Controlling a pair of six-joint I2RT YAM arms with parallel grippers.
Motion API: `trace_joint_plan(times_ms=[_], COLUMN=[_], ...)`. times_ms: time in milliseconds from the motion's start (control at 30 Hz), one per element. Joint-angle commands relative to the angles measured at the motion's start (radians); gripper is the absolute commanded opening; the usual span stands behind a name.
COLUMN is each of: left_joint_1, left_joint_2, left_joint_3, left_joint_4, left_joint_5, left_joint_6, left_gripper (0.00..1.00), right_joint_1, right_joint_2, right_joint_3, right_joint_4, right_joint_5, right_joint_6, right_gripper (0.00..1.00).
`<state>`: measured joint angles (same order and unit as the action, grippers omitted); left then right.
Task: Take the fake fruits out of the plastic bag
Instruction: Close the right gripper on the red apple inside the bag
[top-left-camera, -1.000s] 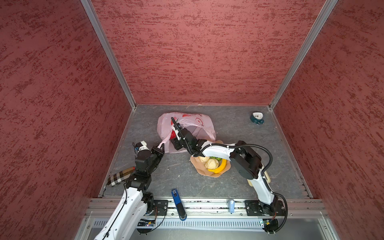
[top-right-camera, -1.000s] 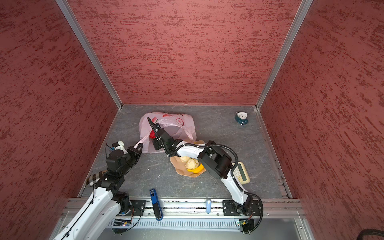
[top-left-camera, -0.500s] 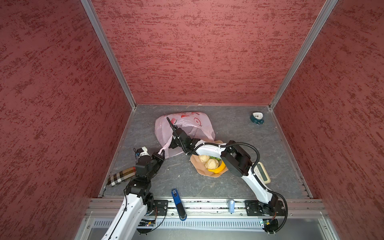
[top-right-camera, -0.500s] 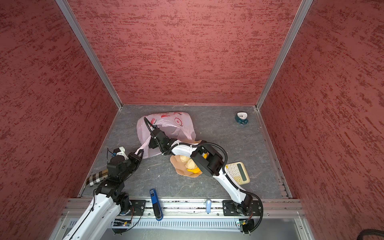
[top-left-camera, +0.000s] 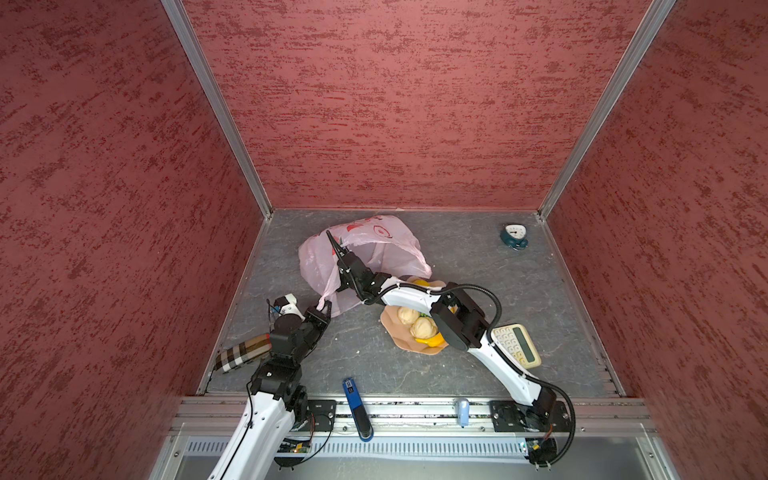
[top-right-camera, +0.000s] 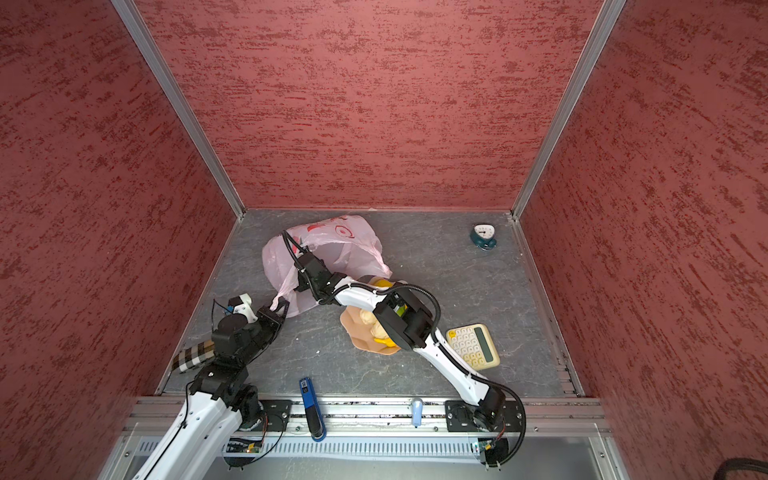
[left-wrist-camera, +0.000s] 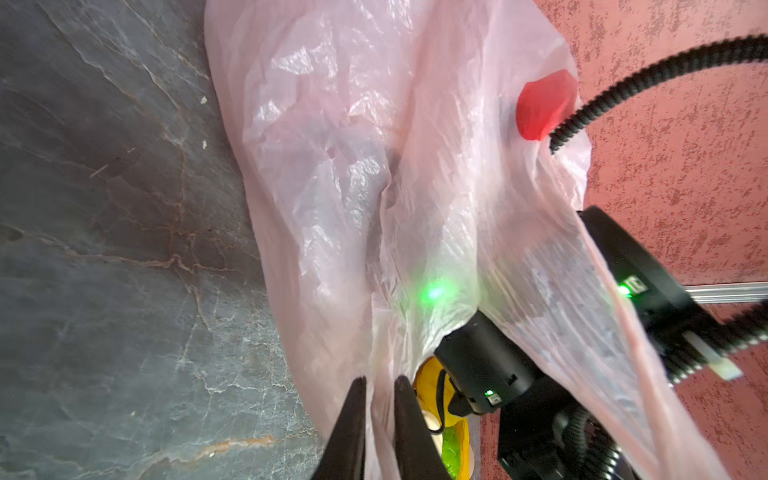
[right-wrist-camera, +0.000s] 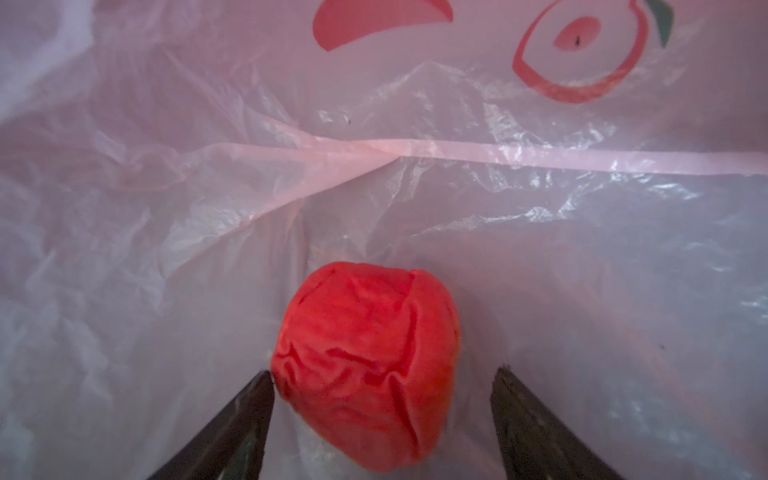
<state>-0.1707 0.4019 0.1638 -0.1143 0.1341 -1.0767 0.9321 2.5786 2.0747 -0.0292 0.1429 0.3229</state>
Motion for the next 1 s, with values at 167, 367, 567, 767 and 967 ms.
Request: trace_joint_plan(times_ms=[167,367,567,767,967], left_joint_1=[-0.006,-0.006,-0.006,-0.005,-0.004], left_joint_2=[-0.067,-0.099,-0.108,-0.107,-0.091], left_joint_3=[-0.034,-0.043,-0.042,-0.041,-0.034], left_joint_4=[-0.066,-0.093,-0.105,-0.106,-0.096], left_joint_5=[0.030,0.032,0.031,0.024,0.010], left_joint_6=[-0.001,-0.012,-0.017,-0.021,-0.024], left_gripper=[0.15,0.15,0.15,0.15,0.15], right_joint_1=[-0.014,-0.017,-0.026,-0.032,-0.032], right_joint_2=[0.065,0.094,0.097,0.065,-0.053], right_joint_3=[0.106,0.144,0.147,0.091,-0.069], right_joint_4=[-0.026,-0.025,-0.030,-0.006,0.082], right_joint_5=[-0.037,-0.046,-0.050,-0.049,-0.078], right_joint_6=[0.011,0.010,0.013,0.004,-0.005], right_gripper=[0.83,0.74,0.56,0.41,0.29])
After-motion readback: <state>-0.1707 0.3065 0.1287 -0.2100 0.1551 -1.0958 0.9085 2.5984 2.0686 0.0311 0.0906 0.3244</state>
